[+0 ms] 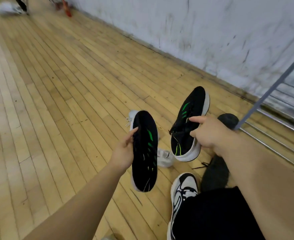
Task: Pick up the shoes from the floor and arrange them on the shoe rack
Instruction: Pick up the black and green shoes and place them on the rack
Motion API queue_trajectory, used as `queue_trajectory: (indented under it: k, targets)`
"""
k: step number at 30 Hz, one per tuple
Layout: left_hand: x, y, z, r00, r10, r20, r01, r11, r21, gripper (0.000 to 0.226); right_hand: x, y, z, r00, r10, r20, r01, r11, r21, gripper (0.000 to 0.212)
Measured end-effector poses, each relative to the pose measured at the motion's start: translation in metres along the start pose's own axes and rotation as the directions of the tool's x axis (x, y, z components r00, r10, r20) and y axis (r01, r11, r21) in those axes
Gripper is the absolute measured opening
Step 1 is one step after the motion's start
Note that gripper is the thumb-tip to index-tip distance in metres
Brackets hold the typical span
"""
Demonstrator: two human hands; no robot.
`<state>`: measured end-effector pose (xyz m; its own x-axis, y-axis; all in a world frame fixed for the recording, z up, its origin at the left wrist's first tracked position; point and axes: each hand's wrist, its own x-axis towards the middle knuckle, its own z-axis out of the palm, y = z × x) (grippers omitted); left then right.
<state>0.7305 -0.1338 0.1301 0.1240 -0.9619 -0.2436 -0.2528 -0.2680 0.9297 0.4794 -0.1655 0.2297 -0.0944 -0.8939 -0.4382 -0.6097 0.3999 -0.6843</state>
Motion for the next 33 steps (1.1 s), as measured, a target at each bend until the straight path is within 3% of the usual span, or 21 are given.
queue_trajectory:
  k: [6,12,16,21,28,33]
  targets:
    - [-0.007,0.15,0.02,0.99,0.138,-0.002,-0.132,0.945,-0.3,0.053,-0.056,-0.031,-0.108,0.991,-0.126,-0.047,0.134,0.897,0.422,0.051]
    - [-0.035,0.286,0.098,0.878,0.435,0.198,-0.316,0.839,-0.444,0.039,-0.139,0.017,-0.247,0.9,-0.244,-0.362,0.34,0.912,0.228,0.048]
    - [-0.064,0.343,0.188,0.74,0.593,0.318,-0.488,0.798,-0.354,0.048,-0.191,0.084,-0.302,0.814,-0.162,-0.558,0.344,0.908,0.238,0.047]
    - [-0.089,0.36,0.312,0.592,0.597,0.541,-0.533,0.794,-0.293,0.057,-0.225,0.177,-0.328,0.707,0.004,-0.708,0.3,0.904,0.305,0.044]
    - [-0.089,0.319,0.389,0.694,0.433,0.575,-0.431,0.89,-0.15,0.057,-0.207,0.259,-0.372,0.637,0.191,-0.747,0.174,0.908,0.381,0.044]
    - [-0.085,0.331,0.415,0.73,0.41,0.547,-0.353,0.911,-0.212,0.055,-0.178,0.268,-0.398,0.545,0.219,-0.809,0.252,0.878,0.407,0.041]
